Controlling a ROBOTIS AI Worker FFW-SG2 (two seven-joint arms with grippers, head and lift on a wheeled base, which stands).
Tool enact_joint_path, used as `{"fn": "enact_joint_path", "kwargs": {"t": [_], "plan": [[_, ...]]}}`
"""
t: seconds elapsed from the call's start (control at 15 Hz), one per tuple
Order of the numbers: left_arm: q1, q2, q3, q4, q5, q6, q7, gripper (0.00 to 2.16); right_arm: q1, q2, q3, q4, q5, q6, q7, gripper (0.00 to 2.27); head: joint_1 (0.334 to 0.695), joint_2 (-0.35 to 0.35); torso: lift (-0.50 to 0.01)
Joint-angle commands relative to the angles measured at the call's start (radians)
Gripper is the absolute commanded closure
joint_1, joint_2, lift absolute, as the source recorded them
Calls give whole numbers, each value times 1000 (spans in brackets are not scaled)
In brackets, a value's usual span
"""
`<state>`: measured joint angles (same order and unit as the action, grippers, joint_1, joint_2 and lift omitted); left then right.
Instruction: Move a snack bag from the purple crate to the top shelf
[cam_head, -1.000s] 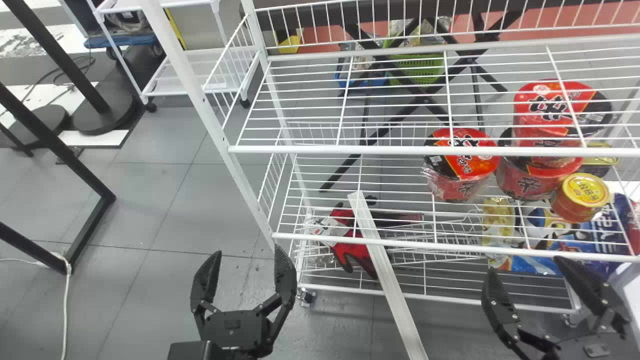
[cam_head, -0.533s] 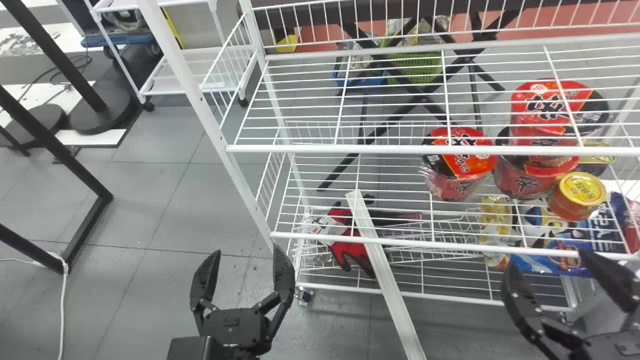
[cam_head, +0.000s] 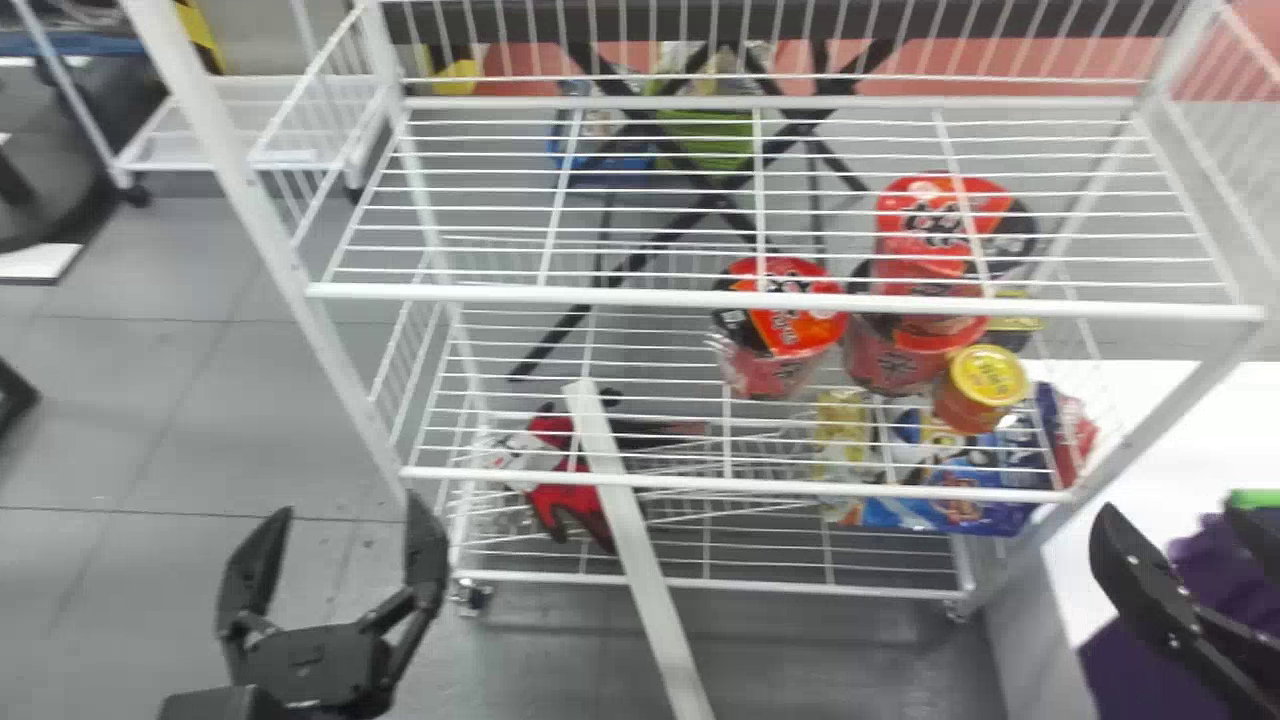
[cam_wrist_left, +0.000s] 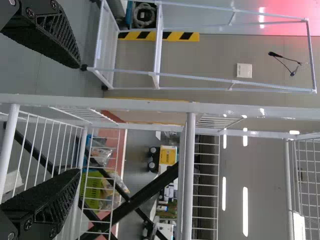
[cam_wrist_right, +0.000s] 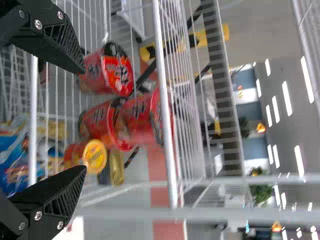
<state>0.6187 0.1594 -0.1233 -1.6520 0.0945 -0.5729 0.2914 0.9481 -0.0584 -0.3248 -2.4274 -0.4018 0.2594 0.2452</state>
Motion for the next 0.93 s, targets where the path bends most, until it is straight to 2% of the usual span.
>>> {"fn": "enact_joint_path", "kwargs": {"t": [0.0, 0.07, 0.2, 0.27, 0.47, 0.6, 0.8, 0.87], "plan": [[-14, 0, -10, 14, -1, 2, 0, 63, -8, 48, -157, -42, -103, 127, 13, 154, 695, -50, -454], [-16, 0, -12, 15, -1, 11, 0, 63, -17, 59, -218, -52, -150, 188, 40, 154, 695, -82, -454], [-17, 0, -12, 15, -1, 14, -1, 63, -78, 59, -370, -53, -224, 381, 82, 154, 695, -145, -454], [-17, 0, -12, 15, -1, 14, -1, 63, -109, 59, -419, -45, -229, 452, 89, 151, 695, -197, -454], [-22, 2, -13, 15, -1, 14, -1, 63, -184, 59, -540, -15, -235, 605, 112, 134, 695, -279, -454], [-22, 3, -13, 15, -1, 14, -1, 60, -293, 59, -662, 16, -244, 848, 177, 134, 695, -339, -454], [-20, 3, -16, 15, -1, 14, 0, 56, -506, 59, -821, 91, -161, 1185, 263, 140, 695, -350, -454], [-20, 3, -18, 14, -1, 17, 0, 56, -583, 59, -850, 120, -100, 1305, 307, 140, 695, -350, -454]]}}
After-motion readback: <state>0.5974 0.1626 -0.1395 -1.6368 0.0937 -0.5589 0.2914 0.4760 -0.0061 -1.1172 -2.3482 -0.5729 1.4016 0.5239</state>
